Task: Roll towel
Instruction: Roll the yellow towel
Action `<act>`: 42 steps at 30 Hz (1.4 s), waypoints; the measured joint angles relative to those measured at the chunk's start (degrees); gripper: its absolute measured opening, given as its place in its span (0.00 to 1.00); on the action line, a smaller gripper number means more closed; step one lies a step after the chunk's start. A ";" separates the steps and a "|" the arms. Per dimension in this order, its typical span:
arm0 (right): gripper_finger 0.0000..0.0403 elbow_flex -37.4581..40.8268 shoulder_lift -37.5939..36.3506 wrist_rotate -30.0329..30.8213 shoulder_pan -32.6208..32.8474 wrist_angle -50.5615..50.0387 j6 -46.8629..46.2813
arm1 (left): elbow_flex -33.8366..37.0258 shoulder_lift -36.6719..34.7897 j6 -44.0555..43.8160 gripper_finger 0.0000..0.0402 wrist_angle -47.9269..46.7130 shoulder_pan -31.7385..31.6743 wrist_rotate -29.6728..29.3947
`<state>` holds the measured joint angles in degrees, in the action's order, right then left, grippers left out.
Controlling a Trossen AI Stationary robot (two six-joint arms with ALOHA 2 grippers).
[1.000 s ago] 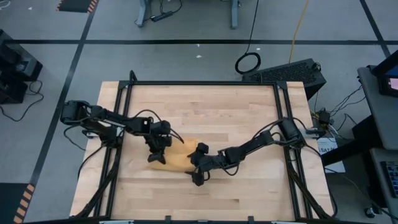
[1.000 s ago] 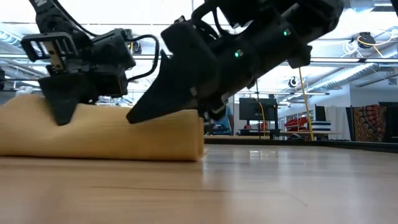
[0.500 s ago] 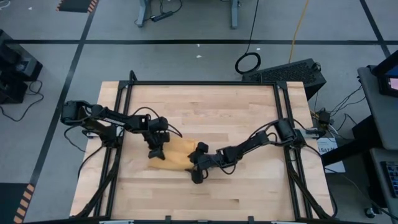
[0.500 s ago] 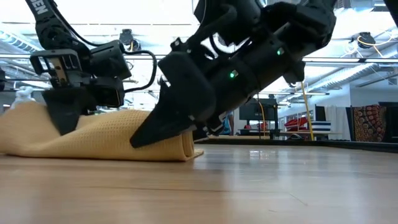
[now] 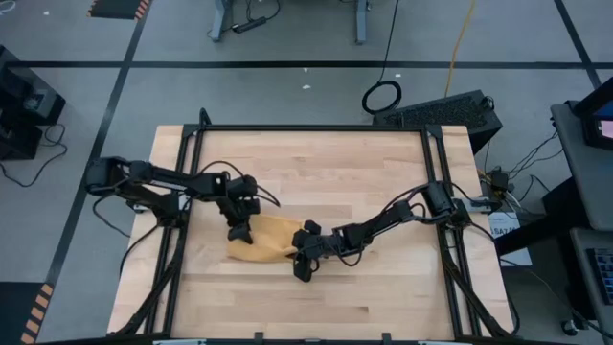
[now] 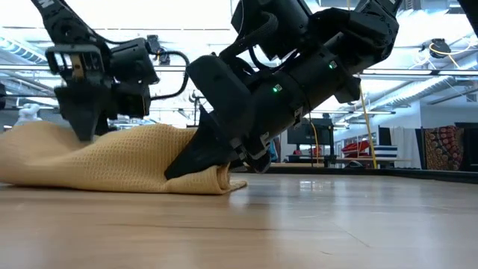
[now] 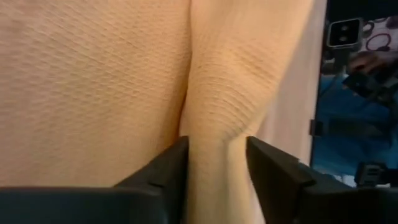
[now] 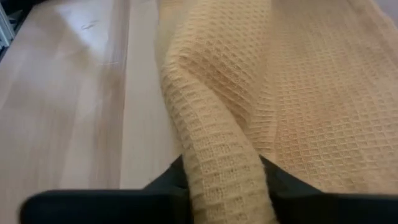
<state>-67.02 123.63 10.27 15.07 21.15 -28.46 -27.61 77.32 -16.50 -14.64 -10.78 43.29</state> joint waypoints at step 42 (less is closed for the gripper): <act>0.08 -0.06 -0.24 -17.00 -6.16 -0.74 -21.30 | -3.59 -5.64 3.75 0.99 -5.68 36.80 -47.69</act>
<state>-67.08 123.39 -6.74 8.91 20.41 -49.77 -31.20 71.68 -12.75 -20.32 26.02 -4.39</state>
